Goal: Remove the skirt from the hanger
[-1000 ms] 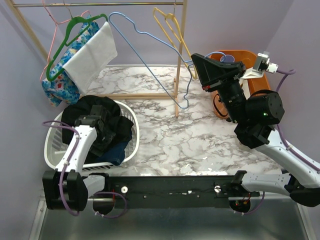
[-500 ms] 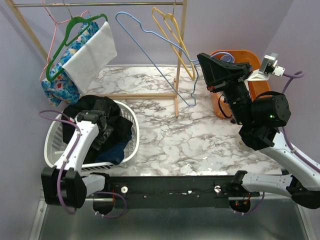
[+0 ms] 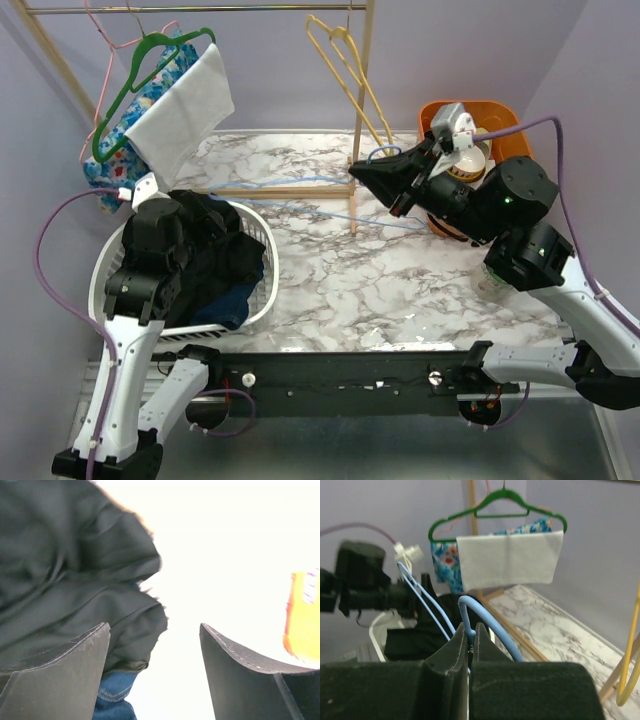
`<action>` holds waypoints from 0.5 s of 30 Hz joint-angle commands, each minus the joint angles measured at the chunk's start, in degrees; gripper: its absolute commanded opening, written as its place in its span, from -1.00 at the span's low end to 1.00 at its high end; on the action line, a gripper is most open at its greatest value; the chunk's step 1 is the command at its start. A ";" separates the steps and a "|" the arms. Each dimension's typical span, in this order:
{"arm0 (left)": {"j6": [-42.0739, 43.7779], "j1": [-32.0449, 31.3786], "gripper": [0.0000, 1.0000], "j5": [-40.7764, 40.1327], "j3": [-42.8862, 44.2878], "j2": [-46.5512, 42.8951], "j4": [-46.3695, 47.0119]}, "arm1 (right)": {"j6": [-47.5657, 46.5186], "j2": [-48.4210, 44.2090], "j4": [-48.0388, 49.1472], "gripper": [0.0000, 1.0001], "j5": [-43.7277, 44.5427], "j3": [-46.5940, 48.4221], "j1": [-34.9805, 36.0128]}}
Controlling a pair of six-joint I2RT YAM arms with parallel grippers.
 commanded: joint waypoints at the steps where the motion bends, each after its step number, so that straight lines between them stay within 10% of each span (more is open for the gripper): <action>1: 13.89 -0.11 0.67 8.64 3.53 -3.99 8.93 | -7.46 -3.13 -15.34 -0.99 -6.26 0.42 -0.10; 6: 21.61 -0.11 0.67 13.98 10.72 -1.80 7.79 | -12.47 -4.29 -26.32 -0.99 -17.59 1.20 -0.10; 15: 26.74 -1.16 0.54 64.65 12.77 1.46 18.50 | -14.06 5.72 -31.44 -0.99 -20.33 9.02 -0.10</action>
